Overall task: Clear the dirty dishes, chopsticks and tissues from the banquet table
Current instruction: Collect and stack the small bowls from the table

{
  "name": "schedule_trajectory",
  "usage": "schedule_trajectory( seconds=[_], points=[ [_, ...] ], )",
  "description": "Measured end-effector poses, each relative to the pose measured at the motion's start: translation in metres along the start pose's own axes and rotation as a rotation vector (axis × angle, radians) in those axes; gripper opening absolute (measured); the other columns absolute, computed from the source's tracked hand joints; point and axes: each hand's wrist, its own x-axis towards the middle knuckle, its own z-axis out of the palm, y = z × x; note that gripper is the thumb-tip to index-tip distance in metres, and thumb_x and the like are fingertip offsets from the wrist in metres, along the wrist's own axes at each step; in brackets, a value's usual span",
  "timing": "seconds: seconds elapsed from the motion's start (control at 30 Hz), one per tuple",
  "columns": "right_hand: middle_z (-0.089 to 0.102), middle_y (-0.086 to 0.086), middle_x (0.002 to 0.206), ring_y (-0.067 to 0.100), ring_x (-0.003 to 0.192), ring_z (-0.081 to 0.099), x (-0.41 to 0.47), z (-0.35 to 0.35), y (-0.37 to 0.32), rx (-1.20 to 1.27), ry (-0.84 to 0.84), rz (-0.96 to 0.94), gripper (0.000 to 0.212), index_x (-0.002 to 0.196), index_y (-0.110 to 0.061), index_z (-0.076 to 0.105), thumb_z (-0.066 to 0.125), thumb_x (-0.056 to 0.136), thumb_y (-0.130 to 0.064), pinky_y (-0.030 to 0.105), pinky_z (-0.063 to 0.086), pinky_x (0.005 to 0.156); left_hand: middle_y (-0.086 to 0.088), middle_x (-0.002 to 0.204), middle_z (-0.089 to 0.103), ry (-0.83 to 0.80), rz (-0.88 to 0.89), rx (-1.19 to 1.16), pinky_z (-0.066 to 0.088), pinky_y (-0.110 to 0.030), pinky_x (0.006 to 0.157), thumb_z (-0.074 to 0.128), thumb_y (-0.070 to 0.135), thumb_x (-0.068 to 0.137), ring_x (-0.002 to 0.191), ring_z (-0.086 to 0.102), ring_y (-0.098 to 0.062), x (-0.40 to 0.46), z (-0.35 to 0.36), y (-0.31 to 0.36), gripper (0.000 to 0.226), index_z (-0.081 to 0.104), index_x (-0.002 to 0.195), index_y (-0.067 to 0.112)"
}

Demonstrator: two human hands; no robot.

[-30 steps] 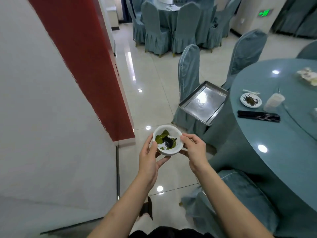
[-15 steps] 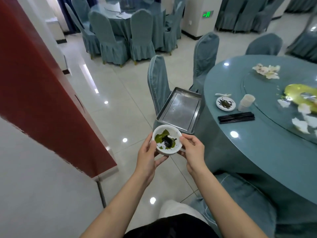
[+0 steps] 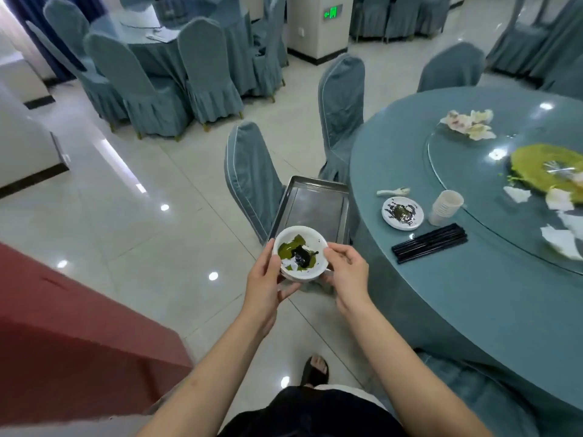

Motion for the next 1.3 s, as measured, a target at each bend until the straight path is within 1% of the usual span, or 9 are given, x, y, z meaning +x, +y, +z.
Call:
schedule_trajectory(
  seconds=[0.1, 0.2, 0.47, 0.67, 0.77, 0.93, 1.0, 1.1, 1.3],
  points=[
    [0.078, 0.005, 0.098, 0.026, 0.093, 0.075, 0.051, 0.005, -0.023, 0.040, 0.042, -0.011, 0.008, 0.102, -0.012, 0.072, 0.070, 0.094, -0.011, 0.042, 0.064, 0.072, 0.004, 0.128, 0.067, -0.018, 0.003, 0.046, 0.063, -0.043, 0.082, 0.044, 0.026, 0.110, 0.119, 0.066, -0.021, 0.057, 0.031, 0.014, 0.034, 0.059, 0.138, 0.039],
    [0.078, 0.001, 0.097, 0.022, 0.092, 0.076, 0.102, 0.006, -0.039, 0.035, 0.087, -0.012, 0.008, 0.104, -0.014, 0.070, 0.069, 0.096, -0.012, 0.033, 0.060, 0.067, 0.004, 0.130, 0.066, -0.065, -0.005, 0.074, 0.062, -0.048, 0.086, 0.040, 0.026, 0.111, 0.121, 0.064, -0.022, 0.111, 0.061, 0.019, 0.035, 0.061, 0.134, 0.043],
    [0.078, 0.004, 0.096, 0.019, 0.088, 0.075, 0.180, 0.022, -0.060, 0.092, 0.124, 0.001, 0.009, 0.104, -0.012, 0.070, 0.069, 0.096, -0.011, 0.030, 0.059, 0.067, 0.002, 0.137, 0.060, -0.064, -0.018, 0.130, 0.063, -0.042, 0.081, 0.041, 0.032, 0.110, 0.125, 0.060, -0.021, 0.202, 0.089, 0.027, 0.035, 0.055, 0.140, 0.045],
    [0.076, 0.009, 0.103, 0.025, 0.095, 0.074, 0.245, 0.048, -0.066, 0.100, 0.190, 0.044, 0.008, 0.103, -0.014, 0.071, 0.071, 0.095, -0.012, 0.036, 0.063, 0.072, 0.009, 0.135, 0.062, -0.100, 0.018, 0.271, 0.050, -0.043, 0.110, 0.038, 0.025, 0.111, 0.128, 0.058, -0.010, 0.281, 0.095, 0.029, 0.039, 0.051, 0.145, 0.038],
    [0.076, 0.009, 0.104, 0.027, 0.098, 0.074, 0.277, 0.064, -0.070, 0.085, 0.204, 0.029, 0.009, 0.105, -0.014, 0.070, 0.070, 0.096, -0.014, 0.037, 0.063, 0.074, 0.011, 0.142, 0.057, -0.136, 0.021, 0.361, 0.043, -0.048, 0.116, 0.038, 0.032, 0.111, 0.135, 0.051, -0.011, 0.326, 0.093, 0.033, 0.039, 0.048, 0.147, 0.042],
    [0.076, 0.006, 0.104, 0.025, 0.100, 0.074, 0.330, 0.103, -0.081, 0.066, 0.272, 0.052, 0.010, 0.107, -0.016, 0.070, 0.070, 0.097, -0.016, 0.040, 0.064, 0.079, 0.012, 0.157, 0.041, -0.178, -0.032, 0.404, 0.033, -0.046, 0.122, 0.036, 0.033, 0.111, 0.145, 0.038, -0.010, 0.403, 0.090, 0.056, 0.046, 0.034, 0.157, 0.036],
    [0.076, 0.005, 0.105, 0.024, 0.101, 0.073, 0.351, 0.117, -0.083, 0.059, 0.292, 0.067, 0.010, 0.107, -0.017, 0.070, 0.068, 0.098, -0.017, 0.040, 0.064, 0.079, 0.009, 0.153, 0.046, -0.182, -0.072, 0.401, 0.036, -0.045, 0.120, 0.037, 0.032, 0.111, 0.142, 0.041, -0.013, 0.430, 0.088, 0.061, 0.043, 0.039, 0.154, 0.037],
    [0.076, 0.005, 0.104, 0.024, 0.101, 0.073, 0.380, 0.133, -0.082, 0.047, 0.323, 0.081, 0.009, 0.106, -0.018, 0.071, 0.068, 0.098, -0.017, 0.034, 0.063, 0.075, 0.012, 0.127, 0.060, -0.196, -0.104, 0.382, 0.045, -0.037, 0.110, 0.040, 0.028, 0.111, 0.123, 0.054, -0.010, 0.463, 0.088, 0.069, 0.027, 0.054, 0.130, 0.041],
    [0.075, 0.003, 0.105, 0.022, 0.101, 0.071, 0.432, 0.147, -0.070, 0.001, 0.386, 0.152, 0.008, 0.104, -0.021, 0.071, 0.068, 0.098, -0.016, 0.032, 0.063, 0.075, 0.006, 0.129, 0.064, -0.221, -0.189, 0.403, 0.048, -0.032, 0.101, 0.043, 0.023, 0.110, 0.122, 0.058, -0.014, 0.523, 0.086, 0.059, 0.031, 0.056, 0.138, 0.028]
  ],
)
